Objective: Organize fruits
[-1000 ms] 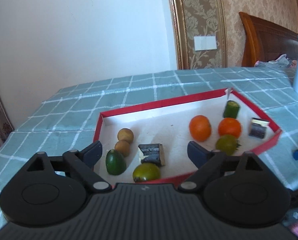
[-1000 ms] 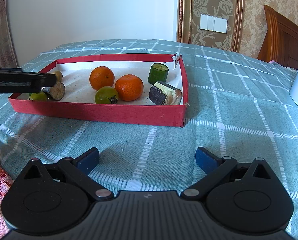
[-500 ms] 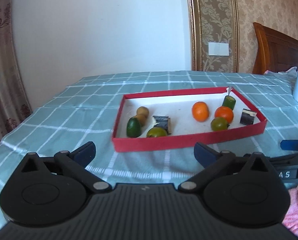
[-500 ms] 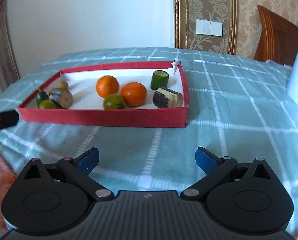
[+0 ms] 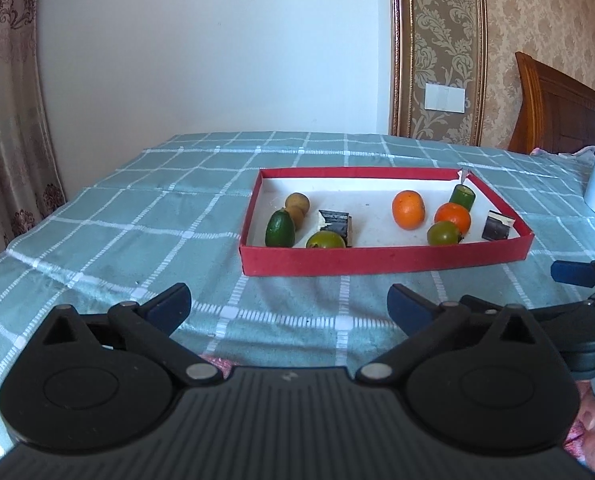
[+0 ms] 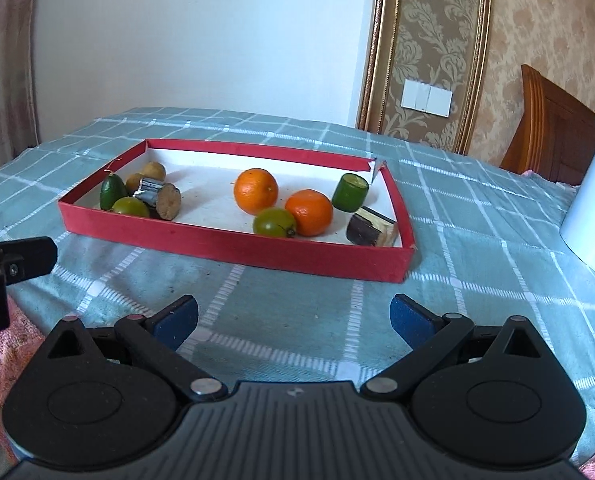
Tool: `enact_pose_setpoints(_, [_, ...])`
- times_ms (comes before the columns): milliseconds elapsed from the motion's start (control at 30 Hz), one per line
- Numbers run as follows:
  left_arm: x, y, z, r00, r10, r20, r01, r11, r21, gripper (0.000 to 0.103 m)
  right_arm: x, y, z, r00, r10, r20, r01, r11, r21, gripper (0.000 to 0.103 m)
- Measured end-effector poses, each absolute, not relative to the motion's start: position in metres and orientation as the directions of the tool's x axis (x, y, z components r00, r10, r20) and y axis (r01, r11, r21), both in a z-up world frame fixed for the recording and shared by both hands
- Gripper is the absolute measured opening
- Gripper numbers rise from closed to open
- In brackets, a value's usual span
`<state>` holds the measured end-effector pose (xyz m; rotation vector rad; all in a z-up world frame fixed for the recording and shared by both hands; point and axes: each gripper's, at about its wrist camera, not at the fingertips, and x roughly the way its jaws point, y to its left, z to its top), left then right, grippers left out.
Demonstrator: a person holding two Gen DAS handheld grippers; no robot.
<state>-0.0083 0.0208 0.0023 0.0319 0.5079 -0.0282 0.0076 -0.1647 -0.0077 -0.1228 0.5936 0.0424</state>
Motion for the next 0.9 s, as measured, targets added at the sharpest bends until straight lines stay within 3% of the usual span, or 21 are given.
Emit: enact_pose_setpoints(900, [-0.0066, 0.0210, -0.0034, 0.864, -0.023, -0.503, 0.039, 0.999, 0.021, 0.103, 0.0119, -0.1631, -0.0134, 0.812, 0.011, -0.584, -0.074, 0.994, -0.084, 0.103])
